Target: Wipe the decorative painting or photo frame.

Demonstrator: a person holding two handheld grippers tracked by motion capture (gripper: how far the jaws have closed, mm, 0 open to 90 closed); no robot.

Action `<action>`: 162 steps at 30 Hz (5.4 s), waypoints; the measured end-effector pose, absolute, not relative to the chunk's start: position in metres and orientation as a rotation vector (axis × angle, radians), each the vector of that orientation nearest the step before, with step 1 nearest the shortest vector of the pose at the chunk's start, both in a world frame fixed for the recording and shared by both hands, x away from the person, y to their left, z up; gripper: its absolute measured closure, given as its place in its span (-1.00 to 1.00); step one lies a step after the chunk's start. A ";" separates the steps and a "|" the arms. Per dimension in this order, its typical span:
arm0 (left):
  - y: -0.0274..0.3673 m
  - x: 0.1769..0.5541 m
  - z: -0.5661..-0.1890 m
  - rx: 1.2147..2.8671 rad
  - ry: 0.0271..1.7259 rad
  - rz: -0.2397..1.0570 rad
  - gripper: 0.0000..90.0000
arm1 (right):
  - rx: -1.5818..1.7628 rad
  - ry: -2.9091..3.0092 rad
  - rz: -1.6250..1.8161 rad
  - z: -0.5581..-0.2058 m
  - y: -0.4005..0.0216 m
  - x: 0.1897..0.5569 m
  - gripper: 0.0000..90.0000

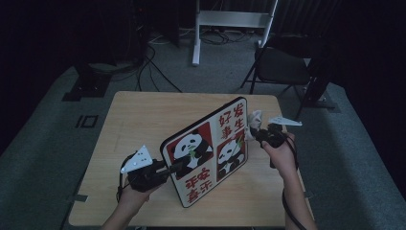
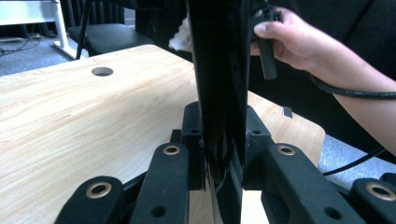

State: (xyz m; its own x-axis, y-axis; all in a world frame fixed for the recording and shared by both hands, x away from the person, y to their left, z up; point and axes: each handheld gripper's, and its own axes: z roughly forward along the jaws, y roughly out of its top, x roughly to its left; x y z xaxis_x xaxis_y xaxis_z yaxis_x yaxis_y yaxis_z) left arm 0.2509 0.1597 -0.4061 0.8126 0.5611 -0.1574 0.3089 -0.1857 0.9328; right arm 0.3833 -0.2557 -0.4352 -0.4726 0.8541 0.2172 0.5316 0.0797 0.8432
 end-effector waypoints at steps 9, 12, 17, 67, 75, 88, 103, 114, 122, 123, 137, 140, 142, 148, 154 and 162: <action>0.157 0.251 -0.408 1.797 0.662 0.251 0.75 | 1.410 2.088 1.289 -0.460 -0.259 0.379 0.80; 0.156 0.249 -0.408 1.799 0.662 0.263 0.74 | 1.425 2.098 1.282 -0.469 -0.260 0.377 0.80; 0.157 0.250 -0.408 1.794 0.666 0.261 0.75 | 1.453 2.110 1.269 -0.480 -0.263 0.374 0.80; 0.169 0.251 -0.408 1.769 0.721 0.224 0.35 | 1.540 1.916 1.066 -0.528 -0.318 0.340 -0.12; 0.173 0.249 -0.409 1.779 0.734 0.238 0.22 | 1.537 1.865 1.067 -0.521 -0.330 0.333 -0.25; 0.189 0.245 -0.419 1.768 0.790 0.267 -0.11 | 1.509 1.854 1.127 -0.524 -0.328 0.308 -0.33; 0.223 0.247 -0.456 1.763 0.969 0.310 -0.37 | 1.512 1.885 1.119 -0.534 -0.325 0.286 -0.37; 0.252 0.256 -0.488 1.781 1.175 0.405 -0.50 | 1.525 1.888 1.071 -0.542 -0.329 0.277 -0.38; 0.278 0.262 -0.507 1.794 1.317 0.475 -0.56 | 1.557 1.890 1.045 -0.546 -0.330 0.271 -0.39; 0.281 0.262 -0.508 1.788 1.339 0.493 -0.57 | 1.560 1.887 1.042 -0.547 -0.331 0.270 -0.39; 0.320 0.271 -0.527 1.787 1.584 0.623 -0.64 | 1.599 1.860 1.004 -0.550 -0.335 0.268 -0.43; 0.323 0.272 -0.529 1.804 1.600 0.654 -0.64 | 1.598 1.860 0.984 -0.551 -0.333 0.268 -0.44; 0.325 0.272 -0.530 1.810 1.622 0.673 -0.64 | 1.598 1.860 0.979 -0.551 -0.333 0.268 -0.44; 0.331 0.272 -0.535 1.813 1.686 0.708 -0.68 | 1.594 1.887 0.930 -0.551 -0.329 0.270 -0.49; 0.331 0.276 -0.543 1.852 1.720 0.693 -0.79 | 1.593 1.917 0.872 -0.552 -0.324 0.271 -0.56; 0.329 0.274 -0.547 1.814 1.722 0.726 -0.80 | 1.612 1.898 0.846 -0.553 -0.323 0.272 -0.63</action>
State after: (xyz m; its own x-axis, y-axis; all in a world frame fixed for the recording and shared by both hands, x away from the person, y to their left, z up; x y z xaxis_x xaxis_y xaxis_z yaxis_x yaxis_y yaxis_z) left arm 0.2737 0.3291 -0.5468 0.0425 0.9988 0.0226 0.7137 -0.0462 0.6989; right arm 0.2717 -0.3229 -0.5529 -0.1685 0.9856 0.0160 0.6707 0.1028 0.7346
